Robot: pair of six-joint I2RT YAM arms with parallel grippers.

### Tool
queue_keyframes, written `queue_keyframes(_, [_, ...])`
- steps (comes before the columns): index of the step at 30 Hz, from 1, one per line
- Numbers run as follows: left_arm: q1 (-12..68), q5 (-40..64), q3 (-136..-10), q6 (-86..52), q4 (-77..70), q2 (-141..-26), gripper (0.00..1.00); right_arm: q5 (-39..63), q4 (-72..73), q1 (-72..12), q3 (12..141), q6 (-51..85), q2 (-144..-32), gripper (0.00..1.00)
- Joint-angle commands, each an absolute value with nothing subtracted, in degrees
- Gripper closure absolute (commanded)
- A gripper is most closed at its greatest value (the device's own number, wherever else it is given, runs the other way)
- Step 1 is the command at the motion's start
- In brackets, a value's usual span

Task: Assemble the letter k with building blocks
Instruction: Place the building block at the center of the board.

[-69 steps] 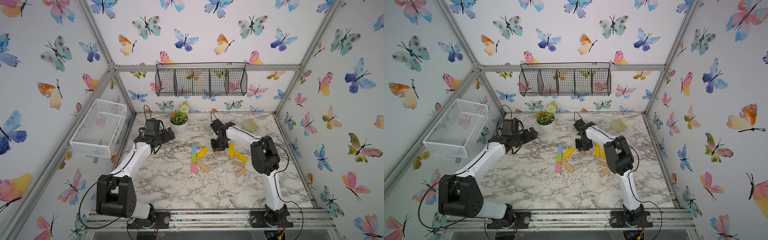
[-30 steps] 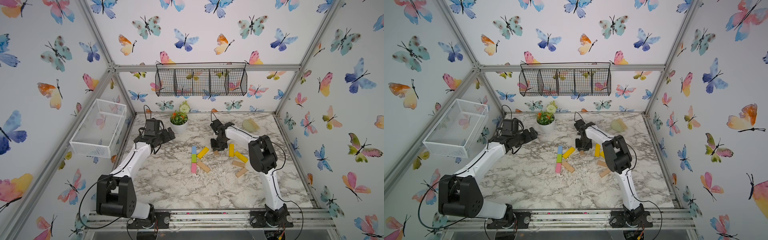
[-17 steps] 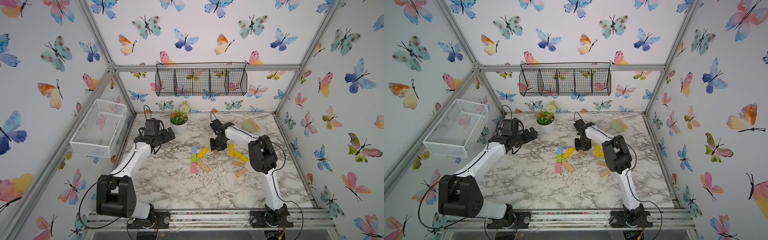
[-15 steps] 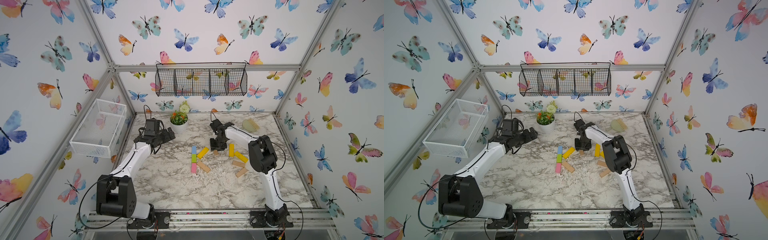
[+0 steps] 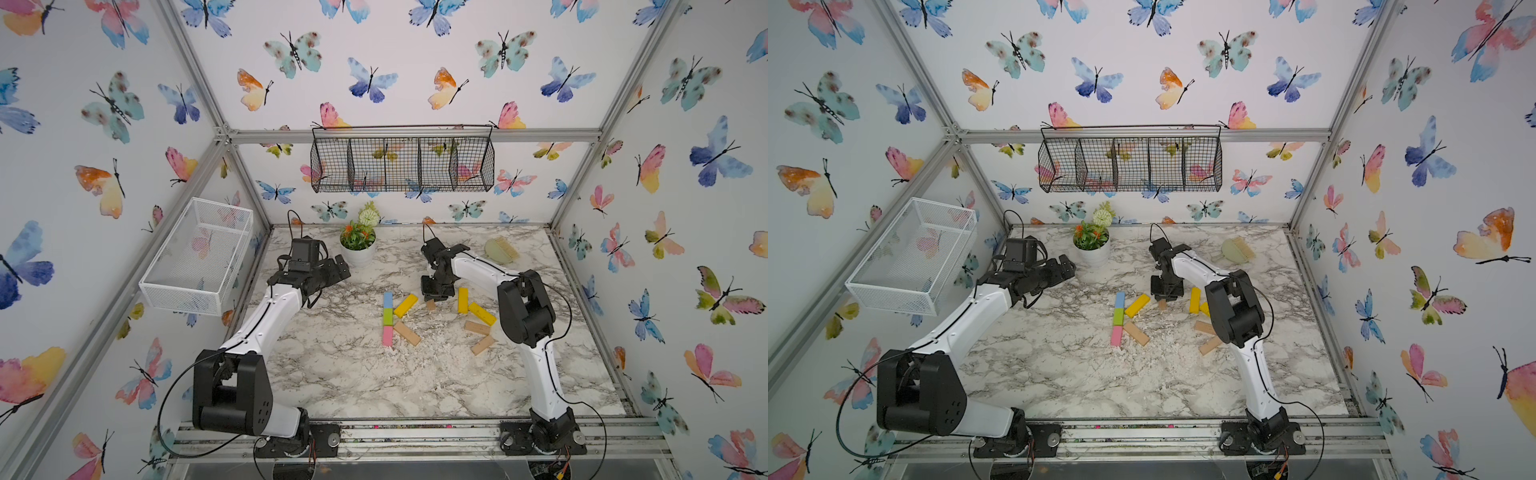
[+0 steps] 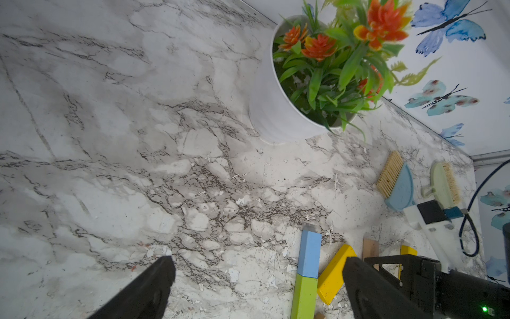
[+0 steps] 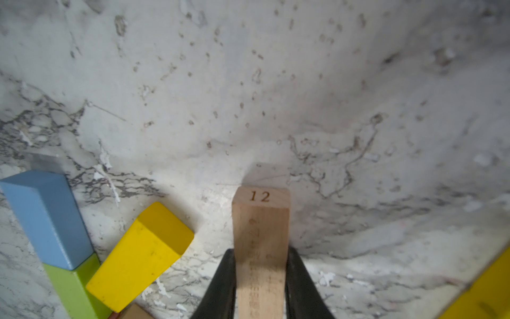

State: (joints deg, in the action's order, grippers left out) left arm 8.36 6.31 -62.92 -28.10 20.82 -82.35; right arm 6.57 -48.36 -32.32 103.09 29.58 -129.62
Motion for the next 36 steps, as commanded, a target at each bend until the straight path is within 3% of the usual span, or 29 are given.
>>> queue_keyframes(1, [8.4, 6.8, -62.4, -27.8, 21.5, -81.6, 0.02, 5.2, -49.3, -31.7, 100.5, 30.5, -130.1, 0.77])
queue_keyframes(5, [8.4, 6.8, -62.4, -27.8, 21.4, -81.7, 0.02, 5.2, -48.9, -31.7, 99.5, 30.6, -129.6, 0.74])
queue_keyframes(11, [8.5, 6.8, -62.3, -27.8, 21.4, -81.6, 0.02, 5.2, -48.6, -31.6, 99.2, 30.8, -129.5, 0.57])
queue_keyframes(36, [8.5, 6.8, -62.3, -27.7, 21.4, -81.5, 0.02, 4.6, -46.4, -30.1, 99.2, 33.3, -130.2, 0.59])
